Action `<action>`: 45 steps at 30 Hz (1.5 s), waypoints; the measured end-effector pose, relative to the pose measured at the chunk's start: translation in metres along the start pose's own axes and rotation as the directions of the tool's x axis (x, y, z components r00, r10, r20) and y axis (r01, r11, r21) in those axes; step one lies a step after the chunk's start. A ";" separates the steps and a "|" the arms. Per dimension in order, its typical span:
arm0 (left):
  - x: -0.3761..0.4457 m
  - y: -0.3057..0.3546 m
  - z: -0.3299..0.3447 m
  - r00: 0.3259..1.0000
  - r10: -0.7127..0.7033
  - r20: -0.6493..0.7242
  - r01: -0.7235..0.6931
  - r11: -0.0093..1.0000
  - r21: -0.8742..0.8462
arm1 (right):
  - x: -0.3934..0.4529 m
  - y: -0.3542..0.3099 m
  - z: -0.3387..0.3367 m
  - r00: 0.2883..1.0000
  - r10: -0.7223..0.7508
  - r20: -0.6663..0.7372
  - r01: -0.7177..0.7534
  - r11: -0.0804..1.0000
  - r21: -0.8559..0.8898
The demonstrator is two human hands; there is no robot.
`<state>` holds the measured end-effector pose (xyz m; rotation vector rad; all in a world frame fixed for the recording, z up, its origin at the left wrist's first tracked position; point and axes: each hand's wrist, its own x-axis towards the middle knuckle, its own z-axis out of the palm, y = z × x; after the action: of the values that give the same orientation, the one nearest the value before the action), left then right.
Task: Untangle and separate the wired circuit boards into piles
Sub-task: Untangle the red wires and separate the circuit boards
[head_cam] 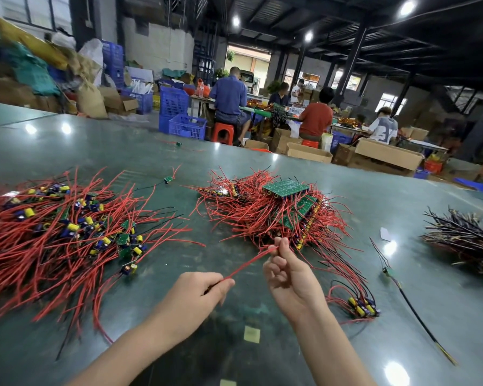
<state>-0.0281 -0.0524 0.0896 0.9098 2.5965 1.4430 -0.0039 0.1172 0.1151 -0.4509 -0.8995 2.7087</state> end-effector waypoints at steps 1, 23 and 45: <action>0.001 0.003 0.000 0.998 -0.030 0.059 0.034 0.996 -0.077 | 0.001 0.001 -0.003 0.992 -0.118 -0.052 0.110 0.986 -0.126; 0.015 -0.007 -0.017 0.928 -0.370 0.050 0.126 0.186 -0.974 | -0.012 0.009 0.000 0.802 -0.531 0.274 0.539 0.444 -0.716; -0.001 0.003 0.002 0.972 -0.050 -0.231 -0.096 0.810 -0.578 | -0.019 0.027 0.011 0.951 -0.165 0.262 0.283 0.807 -0.518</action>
<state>-0.0249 -0.0500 0.0909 0.7104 2.0212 2.2919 0.0062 0.0840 0.1113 -0.1441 -1.6923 2.2700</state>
